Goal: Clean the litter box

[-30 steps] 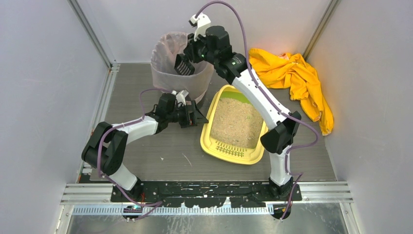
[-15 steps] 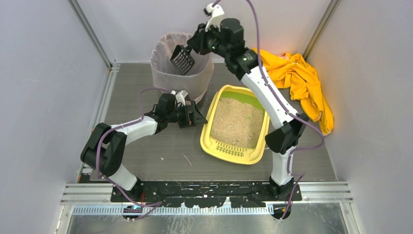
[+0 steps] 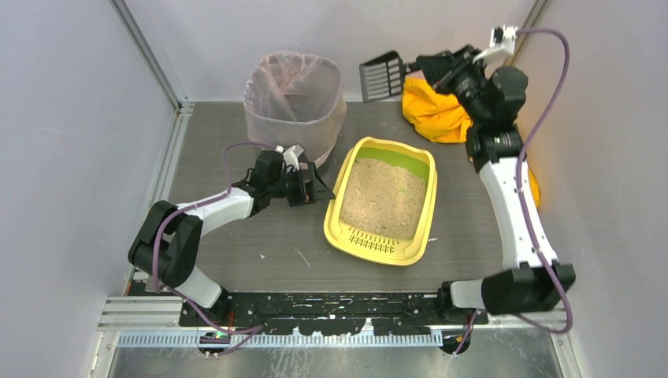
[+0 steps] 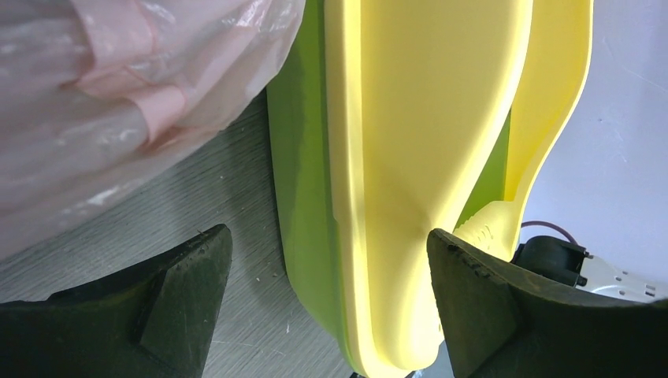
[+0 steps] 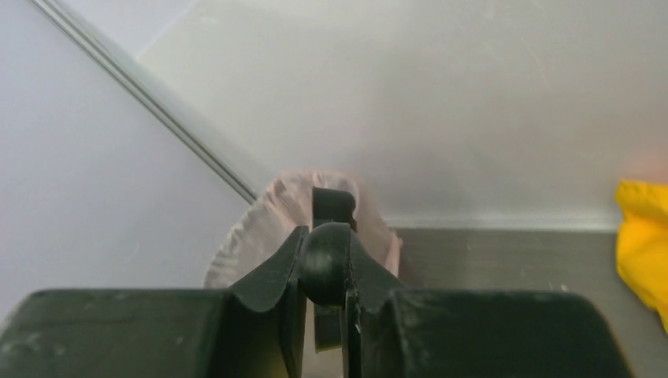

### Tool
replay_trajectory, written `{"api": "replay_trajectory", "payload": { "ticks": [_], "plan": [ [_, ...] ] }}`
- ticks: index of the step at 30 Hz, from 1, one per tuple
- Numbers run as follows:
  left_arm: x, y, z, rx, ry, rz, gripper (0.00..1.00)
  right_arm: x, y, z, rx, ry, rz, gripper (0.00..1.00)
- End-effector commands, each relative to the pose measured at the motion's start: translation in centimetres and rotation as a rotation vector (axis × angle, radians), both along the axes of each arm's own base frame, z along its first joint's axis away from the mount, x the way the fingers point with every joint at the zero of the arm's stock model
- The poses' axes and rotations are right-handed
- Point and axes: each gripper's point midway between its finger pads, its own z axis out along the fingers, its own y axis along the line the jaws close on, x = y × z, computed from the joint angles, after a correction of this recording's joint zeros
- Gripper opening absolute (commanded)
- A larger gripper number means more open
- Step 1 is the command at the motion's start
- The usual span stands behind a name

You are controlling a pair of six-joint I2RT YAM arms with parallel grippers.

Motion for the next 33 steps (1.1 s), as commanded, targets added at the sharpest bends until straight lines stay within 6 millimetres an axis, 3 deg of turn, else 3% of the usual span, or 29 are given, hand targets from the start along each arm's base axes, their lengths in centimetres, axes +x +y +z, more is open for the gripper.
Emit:
{"api": "replay_trajectory", "payload": {
  "ticks": [1,5,8,14,16,27,33],
  "plan": [
    [0.6,-0.5,2.6,-0.033,-0.083,-0.015,0.93,-4.5,-2.0,-2.3,-0.022,-0.002,-0.132,0.01],
    [0.6,-0.8,2.4,-0.046,-0.073,-0.022,0.93,-6.0,-4.1,-10.0,-0.07,0.148,-0.241,0.01],
    [0.7,-0.9,2.3,-0.052,-0.068,-0.023,0.93,-7.2,-4.5,-15.3,-0.116,0.261,-0.252,0.01],
    [0.8,-1.0,1.9,-0.054,-0.058,-0.024,0.93,-8.9,-3.0,-25.1,-0.102,0.438,-0.177,0.01],
    [0.8,-1.1,1.8,-0.051,-0.059,-0.026,0.93,-9.1,-2.4,-27.1,-0.098,0.464,-0.165,0.01],
    [0.9,-1.0,1.5,-0.039,-0.057,-0.023,0.93,-9.0,0.1,-29.5,-0.11,0.517,-0.095,0.01],
    [1.0,-1.0,1.3,-0.037,-0.052,-0.023,0.93,-9.5,0.2,-28.0,-0.111,0.48,-0.092,0.01]
  ]
}}
